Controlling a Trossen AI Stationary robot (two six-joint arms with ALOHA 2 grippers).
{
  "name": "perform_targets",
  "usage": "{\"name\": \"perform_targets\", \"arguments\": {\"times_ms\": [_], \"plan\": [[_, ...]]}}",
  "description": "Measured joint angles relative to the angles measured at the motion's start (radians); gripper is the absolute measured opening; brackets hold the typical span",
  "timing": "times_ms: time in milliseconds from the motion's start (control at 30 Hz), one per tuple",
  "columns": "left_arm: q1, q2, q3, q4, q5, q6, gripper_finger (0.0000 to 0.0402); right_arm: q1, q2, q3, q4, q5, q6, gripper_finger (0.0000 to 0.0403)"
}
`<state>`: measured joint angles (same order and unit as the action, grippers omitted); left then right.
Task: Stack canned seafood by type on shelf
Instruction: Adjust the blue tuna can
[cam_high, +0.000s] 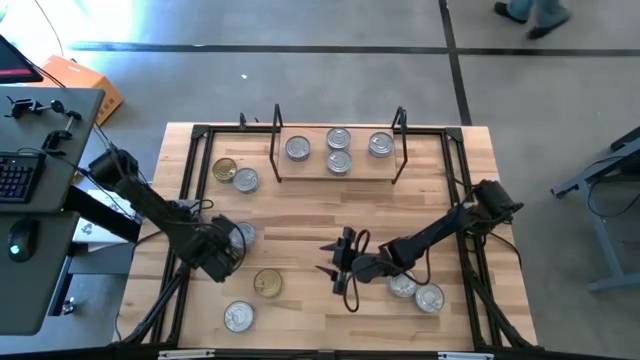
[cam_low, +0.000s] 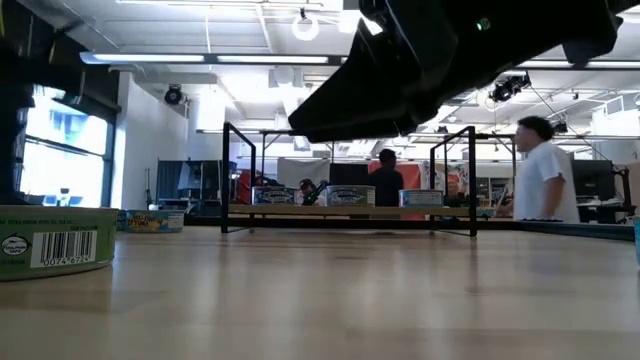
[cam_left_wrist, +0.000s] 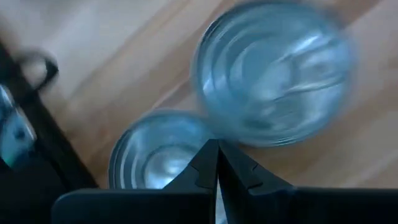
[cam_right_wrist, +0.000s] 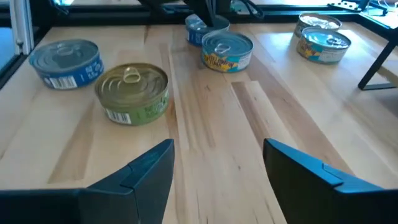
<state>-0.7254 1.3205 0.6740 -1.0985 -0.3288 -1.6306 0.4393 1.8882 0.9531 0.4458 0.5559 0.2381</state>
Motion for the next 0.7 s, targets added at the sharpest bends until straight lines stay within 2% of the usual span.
{"name": "perform_targets", "arguments": {"times_ms": [133, 300, 400, 567, 700], "plan": [[-0.001, -0.006, -0.074, 0.075, 0.033, -0.052, 0.0, 0.0, 0.01, 0.0, 0.001, -0.001, -0.014, 0.0236], [-0.02, -0.003, -0.028, 0.219, 0.052, -0.01, 0.0, -0.008, 0.01, 0.0, 0.018, -0.003, -0.037, 0.0236], [-0.023, 0.001, -0.014, 0.354, 0.017, 0.112, 0.0, -0.008, 0.01, 0.0, 0.026, -0.002, -0.037, 0.0236], [0.008, 0.017, -0.046, 0.703, -0.163, 0.394, 0.0, -0.007, 0.01, 0.0, 0.025, -0.003, -0.037, 0.0236], [0.031, 0.022, -0.043, 0.798, -0.172, 0.554, 0.0, -0.002, 0.01, 0.0, 0.013, -0.007, -0.02, 0.0236]]}}
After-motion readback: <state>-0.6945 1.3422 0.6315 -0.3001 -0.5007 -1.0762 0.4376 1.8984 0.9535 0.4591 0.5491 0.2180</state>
